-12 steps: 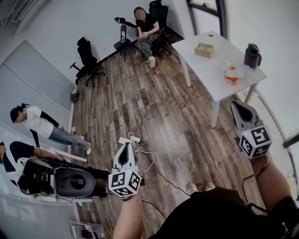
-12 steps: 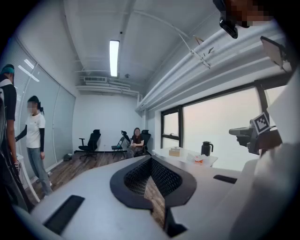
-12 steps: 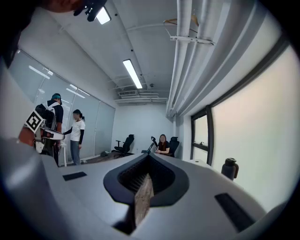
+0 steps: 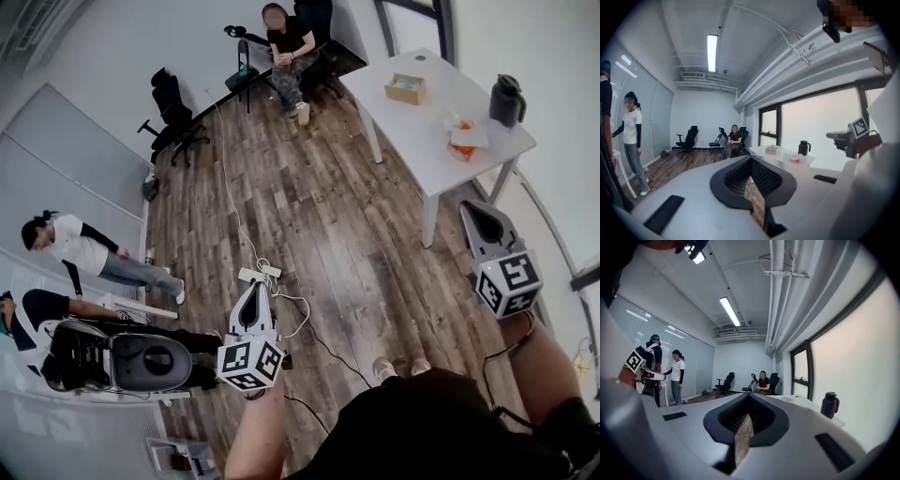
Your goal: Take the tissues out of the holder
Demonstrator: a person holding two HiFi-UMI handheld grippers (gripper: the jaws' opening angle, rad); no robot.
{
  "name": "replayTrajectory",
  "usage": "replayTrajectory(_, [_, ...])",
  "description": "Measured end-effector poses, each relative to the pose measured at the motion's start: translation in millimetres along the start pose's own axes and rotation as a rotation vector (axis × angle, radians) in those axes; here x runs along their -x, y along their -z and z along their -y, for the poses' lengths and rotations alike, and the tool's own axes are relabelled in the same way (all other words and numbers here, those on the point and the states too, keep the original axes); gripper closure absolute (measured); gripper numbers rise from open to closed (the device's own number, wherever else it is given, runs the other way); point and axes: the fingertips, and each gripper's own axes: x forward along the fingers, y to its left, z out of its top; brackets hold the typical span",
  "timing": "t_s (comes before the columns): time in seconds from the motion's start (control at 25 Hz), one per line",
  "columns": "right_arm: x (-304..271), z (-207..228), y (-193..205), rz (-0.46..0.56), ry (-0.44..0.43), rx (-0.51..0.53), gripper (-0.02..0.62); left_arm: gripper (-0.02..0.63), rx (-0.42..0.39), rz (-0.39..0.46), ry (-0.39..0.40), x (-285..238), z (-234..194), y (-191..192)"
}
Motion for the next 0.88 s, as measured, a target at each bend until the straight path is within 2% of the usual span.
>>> replayTrajectory(0.08, [1, 5, 7, -0.017, -0.007, 0.002, 0.591, 0.603, 0.017, 0.016, 0.005, -2, 8, -5])
replayTrajectory(0.28, [-6, 19, 25, -0.035, -0.019, -0.045, 0.591, 0.603, -0.021, 0.012, -0.005, -17, 20, -4])
replayTrajectory(0.44, [-20, 32, 40, -0.066, -0.009, -0.019, 0.589, 0.603, -0.038, -0.01, 0.01, -41, 19, 4])
replayTrajectory(0.72, [-68, 61, 52, -0.075, 0.079, -0.032, 0.589, 0.603, -0.032, -0.003, 0.047, -130, -2, 7])
replayTrajectory(0.88, [-114, 69, 39, -0.087, 0.129, -0.008, 0.589, 0.603, -0.064, -0.004, 0.096, -185, -22, -6])
